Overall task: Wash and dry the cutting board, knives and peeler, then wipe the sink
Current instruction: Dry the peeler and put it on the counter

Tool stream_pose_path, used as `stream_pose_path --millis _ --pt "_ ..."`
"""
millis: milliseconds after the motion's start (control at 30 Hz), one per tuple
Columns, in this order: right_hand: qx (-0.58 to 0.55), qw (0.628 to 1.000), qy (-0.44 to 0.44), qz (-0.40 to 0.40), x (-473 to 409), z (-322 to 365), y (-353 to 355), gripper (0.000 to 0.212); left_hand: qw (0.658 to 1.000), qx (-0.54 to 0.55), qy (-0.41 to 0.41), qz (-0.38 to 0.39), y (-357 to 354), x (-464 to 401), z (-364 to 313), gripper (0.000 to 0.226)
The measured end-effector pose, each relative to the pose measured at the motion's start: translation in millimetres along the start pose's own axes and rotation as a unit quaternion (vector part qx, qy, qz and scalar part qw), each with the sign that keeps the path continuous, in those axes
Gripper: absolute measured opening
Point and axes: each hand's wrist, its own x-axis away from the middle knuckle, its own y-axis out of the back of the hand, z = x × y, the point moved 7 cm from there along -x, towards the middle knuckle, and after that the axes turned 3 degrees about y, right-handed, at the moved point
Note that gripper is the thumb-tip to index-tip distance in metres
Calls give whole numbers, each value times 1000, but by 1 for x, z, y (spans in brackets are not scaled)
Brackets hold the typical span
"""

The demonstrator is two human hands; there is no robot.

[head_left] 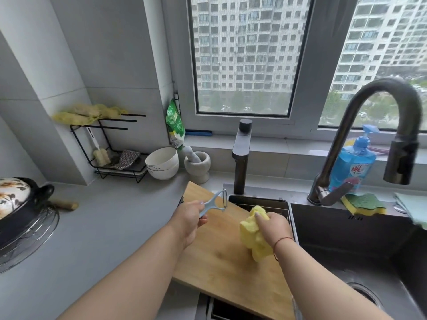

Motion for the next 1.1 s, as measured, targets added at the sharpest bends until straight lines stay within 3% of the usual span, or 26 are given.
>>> stream_pose_path --millis 133,233,300,367,467,600,767,967,1100 --pt "87 992 -16 94 3 -4 -20 38 1000 -16 -12 -2 -1 -1 2 28" --pt "100 995 -2 20 4 13 -12 48 999 -46 -22 -5 1 -3 1 24" --pt "17 998 61 -21 4 41 -5 48 995 -94 -30 -11 5 -4 -2 25" --pt "-52 987 150 4 9 75 -6 45 988 -150 -43 -16 9 -6 -7 29" --pt "-23 963 261 64 20 115 -17 48 982 -175 -71 -8 10 -4 -18 36" --pt "13 942 307 132 18 135 -38 42 975 -193 -112 -8 13 -1 -37 53" --pt "-9 931 336 142 14 161 -47 21 976 -146 -154 -46 28 3 -59 57" --pt "-81 922 356 133 13 204 -57 15 977 -64 -166 -115 54 -2 -76 33" --pt "-102 925 348 113 11 234 -72 20 958 -108 -194 -179 78 -2 -91 3"
